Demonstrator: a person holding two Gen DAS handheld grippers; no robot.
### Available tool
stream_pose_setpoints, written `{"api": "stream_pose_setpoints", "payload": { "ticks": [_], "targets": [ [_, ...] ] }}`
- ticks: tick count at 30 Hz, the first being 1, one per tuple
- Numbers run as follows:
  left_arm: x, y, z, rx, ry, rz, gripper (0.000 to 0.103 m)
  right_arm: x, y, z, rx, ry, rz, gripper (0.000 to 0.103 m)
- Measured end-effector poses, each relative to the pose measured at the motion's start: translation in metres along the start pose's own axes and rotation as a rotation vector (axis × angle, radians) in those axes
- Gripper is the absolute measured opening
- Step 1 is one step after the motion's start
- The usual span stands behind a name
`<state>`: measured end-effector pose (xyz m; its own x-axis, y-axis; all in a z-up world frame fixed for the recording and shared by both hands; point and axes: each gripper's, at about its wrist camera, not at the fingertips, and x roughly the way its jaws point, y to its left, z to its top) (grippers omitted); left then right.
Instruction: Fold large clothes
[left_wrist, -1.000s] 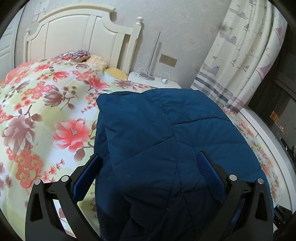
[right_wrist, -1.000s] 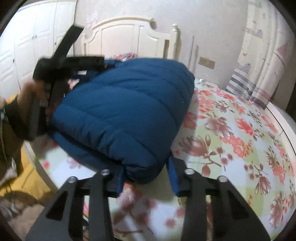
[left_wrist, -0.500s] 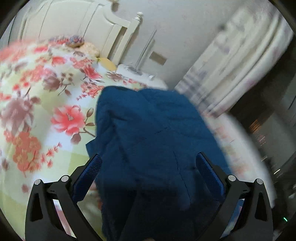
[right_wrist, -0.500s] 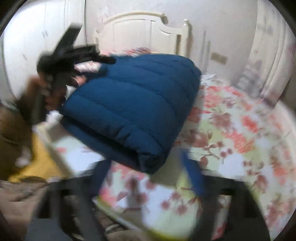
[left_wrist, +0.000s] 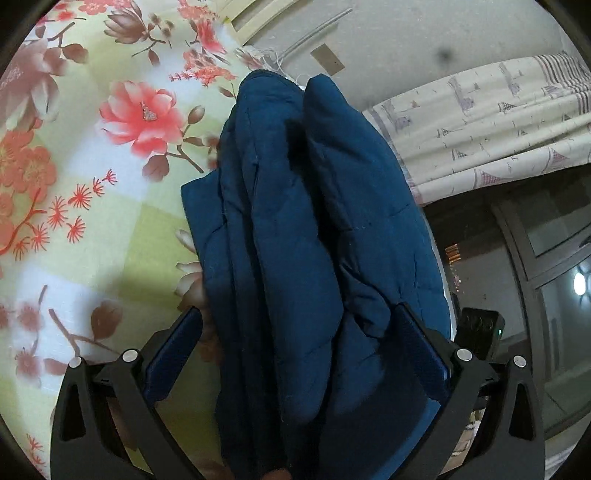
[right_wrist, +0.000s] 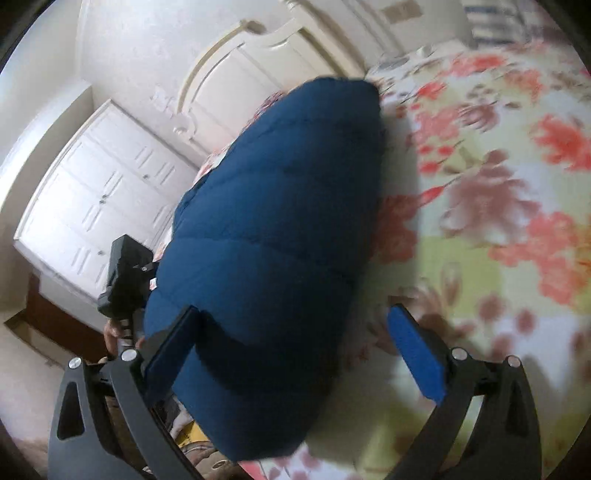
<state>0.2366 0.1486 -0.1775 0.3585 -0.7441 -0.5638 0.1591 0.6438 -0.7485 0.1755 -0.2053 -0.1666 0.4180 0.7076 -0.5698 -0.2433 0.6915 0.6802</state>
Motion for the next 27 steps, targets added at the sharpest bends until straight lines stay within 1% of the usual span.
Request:
{"api": "stream_pose_setpoints", "payload": {
  "ticks": [3, 5, 6, 11, 17, 21, 22, 23, 24, 25, 26, 27],
  "targets": [
    [0.001, -0.005, -0.005, 0.025, 0.017, -0.009, 0.099, 0.013, 0.003, 0.007, -0.006, 0.041, 0.024, 0.1],
    [0.009, -0.014, -0.012, 0.033, 0.085, -0.048, 0.099, 0.026, 0.005, 0.012, -0.006, 0.075, 0.036, 0.101],
    [0.013, -0.017, -0.012, 0.037, 0.099, -0.045, 0.099, 0.032, 0.005, 0.014, -0.006, 0.088, 0.036, 0.101],
    [0.021, -0.021, -0.009, 0.052, 0.132, -0.055, 0.099, 0.046, 0.005, 0.018, 0.005, 0.118, 0.052, 0.101],
    [0.025, -0.027, -0.01, 0.076, 0.116, -0.046, 0.099, 0.051, 0.01, 0.017, 0.002, 0.132, 0.05, 0.101],
    [0.025, -0.027, -0.013, 0.078, 0.092, -0.039, 0.099, 0.054, 0.013, 0.017, -0.006, 0.122, 0.04, 0.101],
    [0.027, -0.029, -0.015, 0.09, 0.093, -0.047, 0.093, 0.053, 0.017, 0.015, -0.026, 0.107, 0.031, 0.097],
    [0.027, -0.029, -0.018, 0.094, 0.079, -0.076, 0.082, 0.049, 0.018, 0.013, -0.046, 0.092, 0.018, 0.09],
    [0.025, -0.026, -0.021, 0.092, 0.064, -0.103, 0.078, 0.049, 0.022, 0.011, -0.06, 0.078, 0.01, 0.087],
    [0.024, -0.025, -0.02, 0.092, 0.046, -0.112, 0.073, 0.047, 0.024, 0.008, -0.08, 0.059, 0.003, 0.081],
    [0.022, -0.026, -0.022, 0.096, 0.025, -0.115, 0.065, 0.045, 0.029, 0.004, -0.109, 0.027, -0.006, 0.076],
    [0.019, -0.029, -0.025, 0.111, -0.013, -0.119, 0.061, 0.043, 0.031, 0.002, -0.122, 0.01, -0.01, 0.074]
  ]
}}
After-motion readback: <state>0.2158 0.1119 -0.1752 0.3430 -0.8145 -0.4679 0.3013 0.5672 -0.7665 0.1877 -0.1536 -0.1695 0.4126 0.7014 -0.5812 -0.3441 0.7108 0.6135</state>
